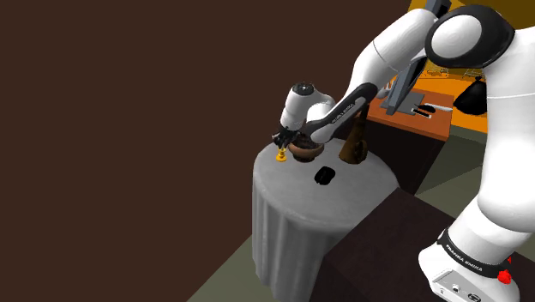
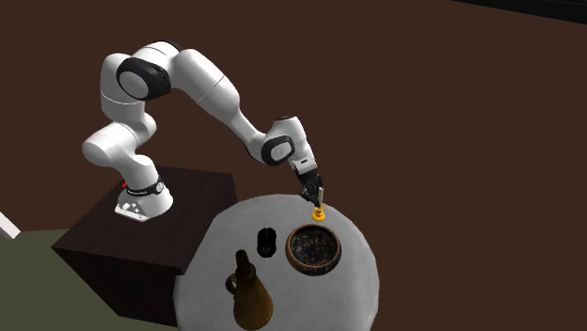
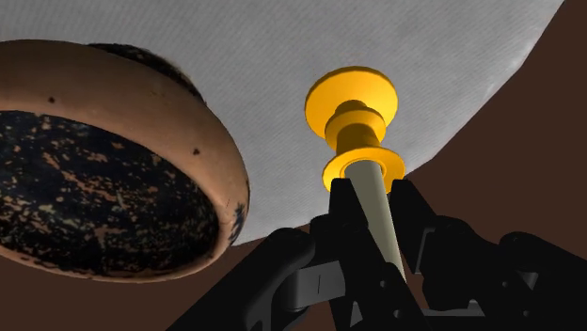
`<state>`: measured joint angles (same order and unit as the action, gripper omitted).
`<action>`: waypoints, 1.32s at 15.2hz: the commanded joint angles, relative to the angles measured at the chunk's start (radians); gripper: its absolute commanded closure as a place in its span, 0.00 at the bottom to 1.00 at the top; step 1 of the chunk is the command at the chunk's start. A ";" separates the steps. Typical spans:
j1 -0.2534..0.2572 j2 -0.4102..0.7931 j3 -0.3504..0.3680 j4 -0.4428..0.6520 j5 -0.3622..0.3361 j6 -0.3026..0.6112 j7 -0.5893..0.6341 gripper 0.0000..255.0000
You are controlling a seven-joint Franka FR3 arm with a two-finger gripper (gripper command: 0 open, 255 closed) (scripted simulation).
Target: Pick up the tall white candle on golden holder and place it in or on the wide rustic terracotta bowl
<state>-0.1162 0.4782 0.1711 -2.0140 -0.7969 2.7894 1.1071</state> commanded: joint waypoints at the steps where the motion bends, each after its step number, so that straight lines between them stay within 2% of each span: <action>1: -0.012 -0.020 0.015 -0.005 0.022 -0.015 -0.023 1.00; 20: -0.097 -0.198 0.136 -0.004 0.235 -0.177 -0.225 1.00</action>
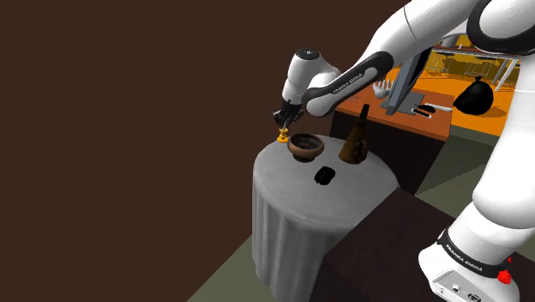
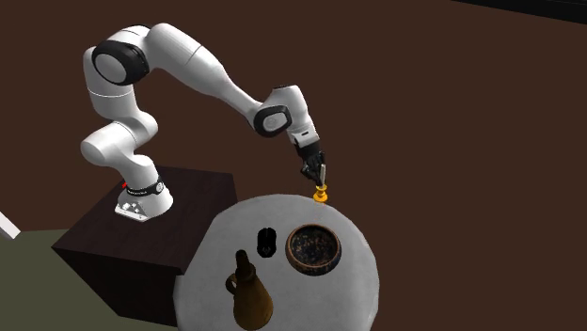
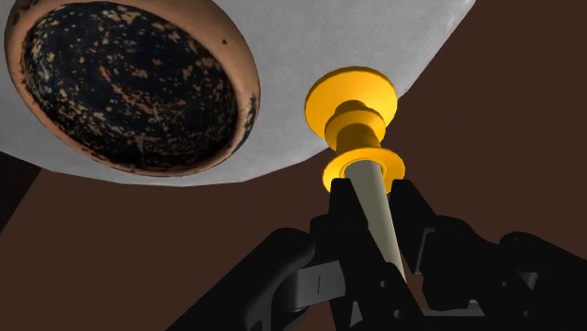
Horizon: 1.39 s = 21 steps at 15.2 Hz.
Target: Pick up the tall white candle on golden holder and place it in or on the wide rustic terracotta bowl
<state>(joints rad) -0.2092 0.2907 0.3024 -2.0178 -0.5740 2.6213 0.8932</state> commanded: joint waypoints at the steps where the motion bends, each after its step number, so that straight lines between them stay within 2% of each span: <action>1: -0.007 -0.019 0.010 0.002 0.022 -0.018 -0.020 1.00; 2: -0.009 -0.025 0.013 0.005 0.031 -0.026 -0.028 1.00; 14: -0.247 -0.039 -0.008 -0.023 0.205 0.060 -0.408 1.00; 21: -0.234 0.013 -0.036 -0.037 0.153 0.124 -0.369 1.00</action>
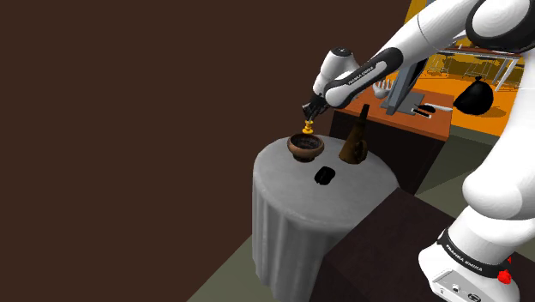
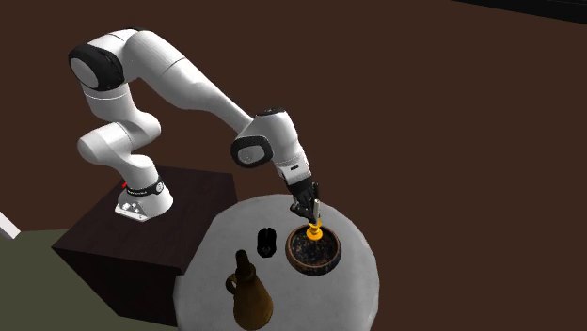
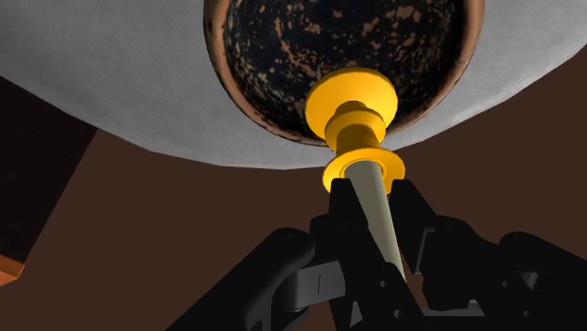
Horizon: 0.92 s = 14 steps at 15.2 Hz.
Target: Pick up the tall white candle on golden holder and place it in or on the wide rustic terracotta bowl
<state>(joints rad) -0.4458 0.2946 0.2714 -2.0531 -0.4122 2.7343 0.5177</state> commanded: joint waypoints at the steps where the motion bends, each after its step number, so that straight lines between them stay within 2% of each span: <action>1: 0.006 0.018 -0.011 -0.003 -0.019 0.021 0.015 1.00; 8: 0.042 0.087 -0.061 -0.008 -0.093 0.093 0.082 1.00; 14: 0.042 0.087 -0.061 -0.008 -0.093 0.093 0.082 1.00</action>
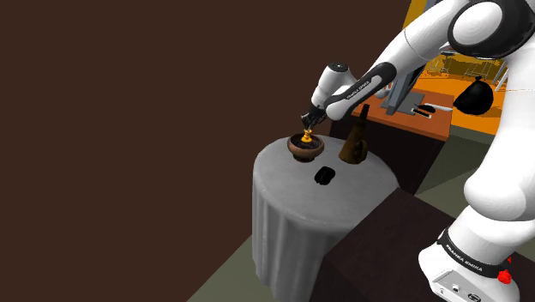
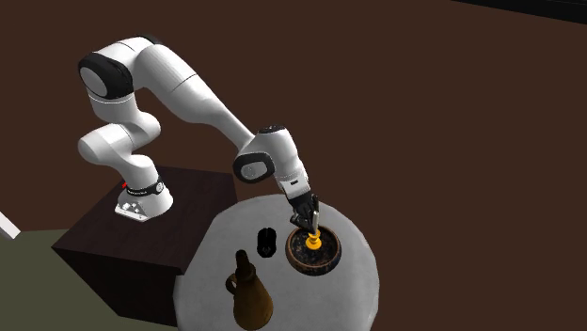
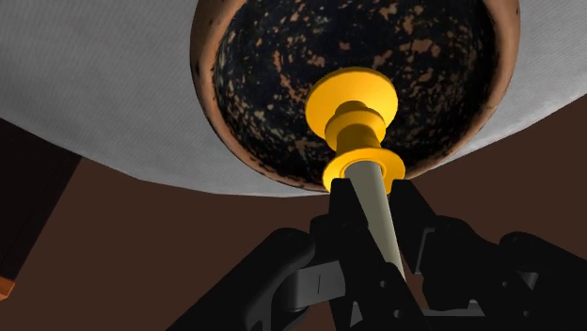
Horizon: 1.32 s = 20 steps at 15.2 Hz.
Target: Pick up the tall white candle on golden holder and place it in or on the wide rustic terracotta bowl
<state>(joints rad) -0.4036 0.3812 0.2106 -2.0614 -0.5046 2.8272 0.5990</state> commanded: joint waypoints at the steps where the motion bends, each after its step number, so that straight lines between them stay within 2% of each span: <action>1: 0.000 0.000 0.000 0.000 0.000 0.000 0.000 1.00; 2: 0.000 0.000 0.000 0.000 0.000 0.000 0.000 1.00; 3: 0.000 0.000 0.000 0.000 0.000 0.000 0.000 0.00; 8: 0.000 0.000 0.000 0.000 0.000 0.000 0.000 0.00; 12: -0.044 -0.133 0.062 -0.070 0.085 -0.059 -0.063 0.00; 20: -0.043 -0.133 0.060 -0.070 0.086 -0.059 -0.064 0.00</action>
